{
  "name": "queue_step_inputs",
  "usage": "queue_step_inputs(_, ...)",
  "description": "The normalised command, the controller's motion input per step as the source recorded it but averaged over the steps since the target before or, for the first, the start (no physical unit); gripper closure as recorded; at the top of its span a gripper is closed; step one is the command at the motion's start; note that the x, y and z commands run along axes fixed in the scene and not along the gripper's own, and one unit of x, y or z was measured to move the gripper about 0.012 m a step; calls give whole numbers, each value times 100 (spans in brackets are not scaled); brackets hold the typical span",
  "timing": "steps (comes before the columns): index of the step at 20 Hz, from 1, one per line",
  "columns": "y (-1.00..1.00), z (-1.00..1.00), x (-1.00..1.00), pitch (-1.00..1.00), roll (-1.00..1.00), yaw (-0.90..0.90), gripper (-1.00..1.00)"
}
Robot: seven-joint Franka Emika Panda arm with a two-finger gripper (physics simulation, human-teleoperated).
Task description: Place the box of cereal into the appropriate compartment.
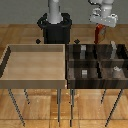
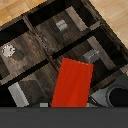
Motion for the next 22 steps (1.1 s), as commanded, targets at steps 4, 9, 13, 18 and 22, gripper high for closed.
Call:
queue_step_inputs(4,100,0,0,0,0,0,100)
queue_step_inputs(9,60,0,0,0,0,0,100)
queue_step_inputs(13,0,0,-50,0,0,0,100)
queue_step_inputs(18,0,-60,0,0,0,0,100)
queue_step_inputs(22,0,-100,0,0,0,0,100)
